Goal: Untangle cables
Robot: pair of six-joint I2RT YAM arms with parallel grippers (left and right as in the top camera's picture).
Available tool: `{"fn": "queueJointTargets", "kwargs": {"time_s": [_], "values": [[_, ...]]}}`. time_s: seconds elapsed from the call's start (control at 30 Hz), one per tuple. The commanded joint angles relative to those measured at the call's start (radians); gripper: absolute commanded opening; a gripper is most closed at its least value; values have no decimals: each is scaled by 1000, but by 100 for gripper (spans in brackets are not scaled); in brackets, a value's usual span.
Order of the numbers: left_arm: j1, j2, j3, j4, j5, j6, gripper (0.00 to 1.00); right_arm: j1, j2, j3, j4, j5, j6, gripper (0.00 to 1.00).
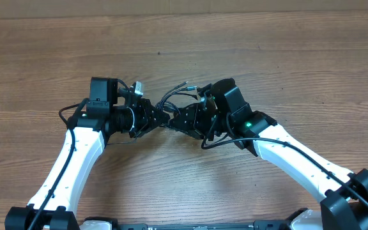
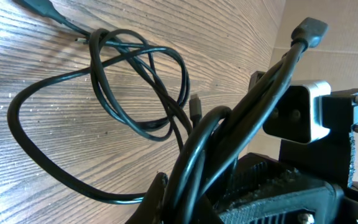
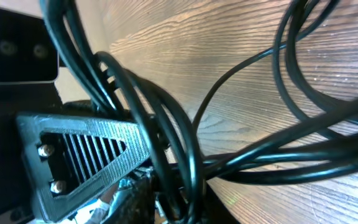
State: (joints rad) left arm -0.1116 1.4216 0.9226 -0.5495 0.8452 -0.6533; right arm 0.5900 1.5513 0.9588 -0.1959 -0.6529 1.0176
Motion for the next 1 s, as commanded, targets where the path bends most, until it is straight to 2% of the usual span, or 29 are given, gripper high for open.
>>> {"fn": "queueJointTargets", "kwargs": {"time_s": [0.0, 0.27, 0.4, 0.5, 0.6, 0.63, 0.7, 0.83, 0.87, 0.97], "values": [[-23, -1, 2, -18, 87, 3, 4, 0, 3, 13, 38, 49, -10, 16], [-23, -1, 2, -22, 30, 3, 4, 0, 3, 13, 55, 57, -11, 14], [-23, -1, 2, -22, 31, 3, 4, 0, 3, 13, 61, 58, -11, 5], [-23, -1, 2, -22, 31, 3, 4, 0, 3, 13, 60, 59, -11, 4], [-23, -1, 2, -22, 31, 3, 9, 0, 3, 13, 59, 69, -12, 4], [-23, -1, 2, -22, 31, 3, 13, 0, 3, 13, 56, 73, -16, 4], [-23, -1, 2, -22, 28, 3, 29, 0, 3, 13, 53, 77, -23, 4], [-23, -1, 2, -23, -34, 3, 66, 0, 3, 13, 41, 77, -28, 4], [-23, -1, 2, -26, -50, 3, 73, 0, 3, 13, 36, 79, -31, 4], [-23, -1, 2, -27, -103, 3, 80, 0, 3, 13, 13, 96, -43, 4]]}}
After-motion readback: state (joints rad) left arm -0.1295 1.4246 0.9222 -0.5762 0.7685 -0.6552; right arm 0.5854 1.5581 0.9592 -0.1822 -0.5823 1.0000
